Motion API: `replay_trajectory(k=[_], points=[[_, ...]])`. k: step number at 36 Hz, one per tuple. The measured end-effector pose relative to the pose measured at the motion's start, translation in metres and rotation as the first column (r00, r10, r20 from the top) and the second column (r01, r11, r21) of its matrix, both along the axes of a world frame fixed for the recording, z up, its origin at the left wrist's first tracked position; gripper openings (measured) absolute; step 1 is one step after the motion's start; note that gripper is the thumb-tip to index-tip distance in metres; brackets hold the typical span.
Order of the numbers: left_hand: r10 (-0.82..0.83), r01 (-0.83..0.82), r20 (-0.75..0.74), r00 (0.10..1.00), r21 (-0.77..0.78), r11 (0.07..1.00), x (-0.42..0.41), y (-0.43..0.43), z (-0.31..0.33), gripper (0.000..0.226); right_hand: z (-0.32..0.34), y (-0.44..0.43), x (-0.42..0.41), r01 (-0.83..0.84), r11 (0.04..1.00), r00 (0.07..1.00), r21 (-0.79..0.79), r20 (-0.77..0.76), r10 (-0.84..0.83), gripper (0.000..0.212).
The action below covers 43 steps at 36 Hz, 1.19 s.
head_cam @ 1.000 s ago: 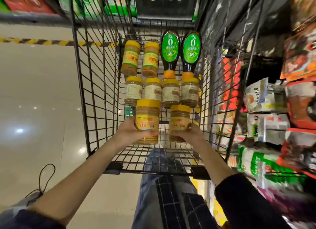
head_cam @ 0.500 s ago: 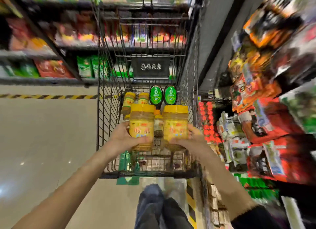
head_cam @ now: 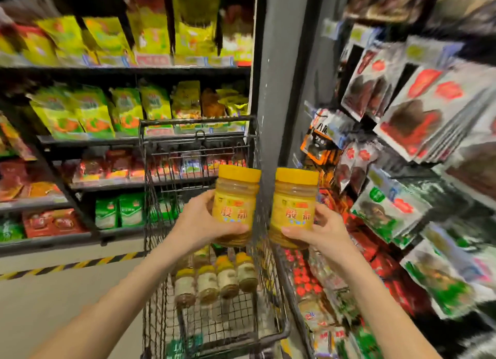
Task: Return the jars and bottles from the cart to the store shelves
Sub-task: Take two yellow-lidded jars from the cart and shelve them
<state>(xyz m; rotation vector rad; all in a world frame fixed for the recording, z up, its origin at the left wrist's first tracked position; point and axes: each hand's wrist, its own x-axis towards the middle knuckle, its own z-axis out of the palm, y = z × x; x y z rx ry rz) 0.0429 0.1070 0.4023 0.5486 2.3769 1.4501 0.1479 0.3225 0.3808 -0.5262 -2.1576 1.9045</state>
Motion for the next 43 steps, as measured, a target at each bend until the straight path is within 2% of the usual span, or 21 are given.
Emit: replay_trajectory(k=[8,10,14,19,22,23,26,30,33,37,40,43], points=[[-0.195,0.21,-0.126,0.973,0.115,0.971,-0.004,0.004,0.031,0.068,0.048,-0.024,0.041,0.222,0.974,0.963,0.036,-0.165,-0.213,0.052],[-0.265,0.285,-0.152,0.952,0.127,0.95,-0.001,0.005,0.038,0.066,0.052,-0.035,0.055,0.293,0.955,0.941,0.04,-0.192,-0.28,0.051],[-0.405,0.442,-0.25,0.88,0.116,0.89,0.01,0.007,0.052,0.049,0.06,-0.058,0.089,0.418,0.905,0.892,0.08,-0.223,-0.392,0.056],[-0.541,0.588,-0.264,0.798,0.145,0.796,0.037,0.017,0.065,0.066,0.071,-0.089,0.144,0.625,0.771,0.771,0.119,-0.243,-0.588,0.056],[-0.635,0.685,-0.275,0.722,0.154,0.712,0.061,0.028,0.069,0.094,0.077,-0.105,0.184,0.726,0.674,0.684,0.137,-0.244,-0.688,0.058],[-0.667,0.718,-0.282,0.69,0.145,0.681,0.071,0.032,0.071,0.096,0.079,-0.111,0.198,0.757,0.637,0.652,0.147,-0.246,-0.717,0.057],[-0.736,0.788,-0.289,0.612,0.144,0.599,0.109,0.039,0.078,0.07,0.086,-0.133,0.243,0.827,0.538,0.563,0.166,-0.25,-0.788,0.057],[-0.83,0.883,-0.301,0.469,0.175,0.435,0.168,0.048,0.086,0.05,0.091,-0.161,0.304,0.901,0.405,0.434,0.159,-0.261,-0.862,0.058],[-0.874,0.919,-0.294,0.386,0.208,0.335,0.214,0.054,0.09,0.048,0.093,-0.182,0.349,0.945,0.281,0.319,0.167,-0.276,-0.907,0.068],[-0.919,0.954,-0.294,0.262,0.224,0.2,0.281,0.057,0.091,0.048,0.097,-0.214,0.407,0.97,0.171,0.215,0.173,-0.278,-0.936,0.082],[-0.938,0.972,-0.311,0.152,0.22,0.085,0.336,0.053,0.094,0.048,0.1,-0.243,0.453,0.978,0.075,0.13,0.196,-0.284,-0.95,0.081],[-0.963,0.97,-0.263,0.055,0.244,-0.012,0.388,0.044,0.096,0.055,0.101,-0.273,0.501,0.974,-0.029,0.038,0.223,-0.289,-0.956,0.07]])
